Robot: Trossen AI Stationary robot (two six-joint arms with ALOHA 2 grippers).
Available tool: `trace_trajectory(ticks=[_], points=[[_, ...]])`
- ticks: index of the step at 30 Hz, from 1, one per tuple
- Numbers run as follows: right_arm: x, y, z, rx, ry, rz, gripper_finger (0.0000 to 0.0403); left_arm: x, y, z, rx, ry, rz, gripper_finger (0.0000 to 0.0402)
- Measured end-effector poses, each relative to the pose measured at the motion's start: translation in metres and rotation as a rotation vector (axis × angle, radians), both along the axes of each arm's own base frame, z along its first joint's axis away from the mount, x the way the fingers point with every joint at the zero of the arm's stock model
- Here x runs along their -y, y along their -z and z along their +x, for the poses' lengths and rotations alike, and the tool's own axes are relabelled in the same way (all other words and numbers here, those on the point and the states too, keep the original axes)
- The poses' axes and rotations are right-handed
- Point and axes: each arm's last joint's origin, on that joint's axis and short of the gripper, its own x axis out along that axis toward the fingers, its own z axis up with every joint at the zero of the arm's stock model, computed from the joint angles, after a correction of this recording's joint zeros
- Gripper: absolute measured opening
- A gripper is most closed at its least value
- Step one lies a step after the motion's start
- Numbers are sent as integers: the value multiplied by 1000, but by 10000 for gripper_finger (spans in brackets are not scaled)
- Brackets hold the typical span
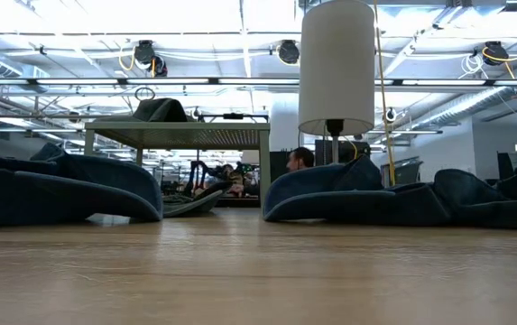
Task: Pick & Place hat
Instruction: Stack the bottom gray cap on top of the gray cap on the shelf
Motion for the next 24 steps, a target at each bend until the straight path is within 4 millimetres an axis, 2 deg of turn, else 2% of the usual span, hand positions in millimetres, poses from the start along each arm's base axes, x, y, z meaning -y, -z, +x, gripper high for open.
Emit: trace_trajectory(ticks=[4,7,10,19,21,24], points=[[1,2,2,-9,-9,19,8,2,-2,0,9,22,-13,210],[1,1,1,-2,-11,21,8,2,-5,-2,33,30,-38,193],[1,0,1,0,-11,21,7,3,-8,-3,52,38,-57,158],[1,1,1,-6,1,7,17,2,-9,-3,50,41,-78,21],[1,1,1,-8,13,-13,22,3,-9,-4,49,51,-73,12],[0,1,1,-6,24,-33,34,3,-9,-4,44,64,-71,20]])
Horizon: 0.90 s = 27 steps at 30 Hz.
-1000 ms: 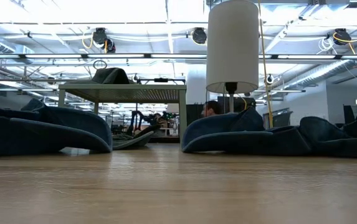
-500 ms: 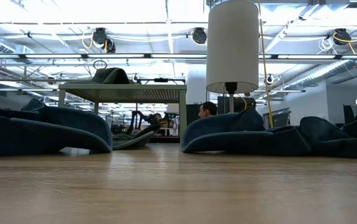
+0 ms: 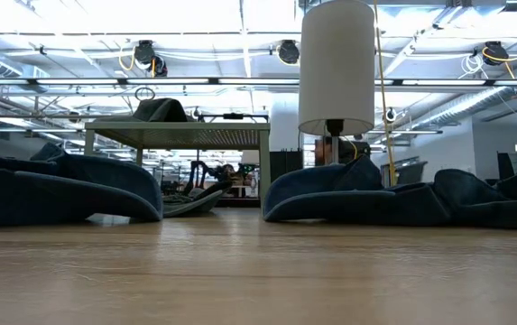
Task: Pick & Place hat
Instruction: Stack the bottom gray cap on top of the gray cap on the shelf
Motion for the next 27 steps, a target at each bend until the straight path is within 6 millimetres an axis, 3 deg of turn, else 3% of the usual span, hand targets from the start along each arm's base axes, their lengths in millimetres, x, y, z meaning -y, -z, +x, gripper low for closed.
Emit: trace_trajectory(ticks=[7,18,22,27], points=[[-6,1,-5,-78,-6,-21,110,-4,0,-1,2,17,13,10],[-24,-14,-51,-221,96,166,286,-20,-3,-6,28,0,35,13],[-32,-19,-71,-251,134,309,317,-27,-3,-8,38,-23,59,8],[-44,-25,-96,-272,50,403,326,-36,-3,-10,35,-35,78,8]])
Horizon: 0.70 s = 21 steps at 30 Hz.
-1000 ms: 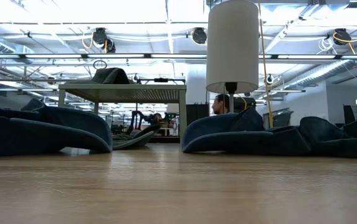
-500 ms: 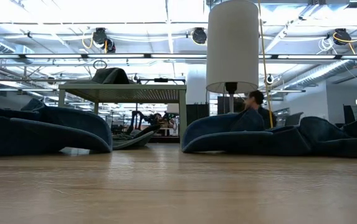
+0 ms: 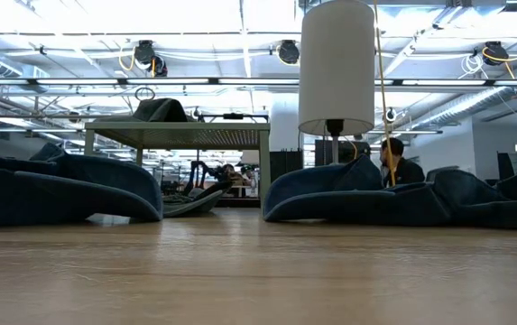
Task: Pick & Place hat
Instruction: Stack the bottom gray cap on top of the gray cap on the shelf
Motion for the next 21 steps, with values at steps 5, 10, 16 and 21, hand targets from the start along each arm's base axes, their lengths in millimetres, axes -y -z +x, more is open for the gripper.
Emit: trace_trajectory(ticks=[5,10,16,21], points=[[-10,-6,-18,25,-88,39,321,-14,-4,-13,16,-46,40,8],[-16,-10,-28,43,-135,39,319,-26,-9,-44,-12,-174,101,8],[-18,-8,-29,26,-114,0,318,-41,-5,-80,-115,-321,122,8],[-18,-5,-29,-6,-114,-21,318,-59,2,-102,-204,-429,91,8]])
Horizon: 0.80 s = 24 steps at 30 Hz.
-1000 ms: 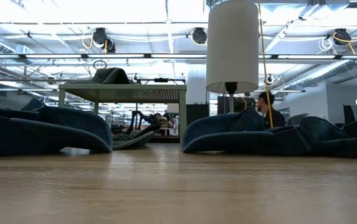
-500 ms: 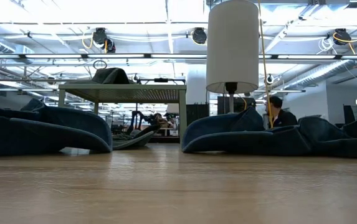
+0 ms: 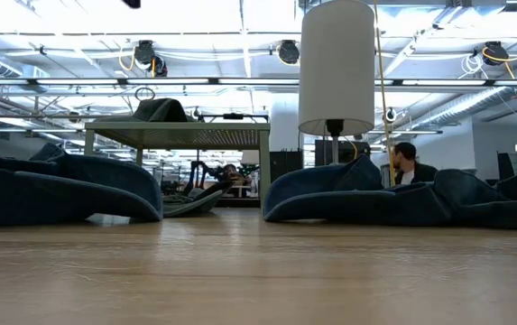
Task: Pick & Place hat
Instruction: Stack the bottom gray cap on top of the gray cap on the shelf
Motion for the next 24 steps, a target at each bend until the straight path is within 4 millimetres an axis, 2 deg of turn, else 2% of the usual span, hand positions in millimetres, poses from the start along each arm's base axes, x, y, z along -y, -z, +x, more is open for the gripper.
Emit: trace_trajectory(ticks=[5,14,24], points=[[3,1,-5,-19,-4,-8,318,-21,8,-15,-50,-79,-37,8],[11,2,-20,-69,-15,5,318,-52,23,-27,-104,-144,-84,8],[17,6,-32,-124,-8,-65,318,-62,48,-42,-264,-339,-85,8]])
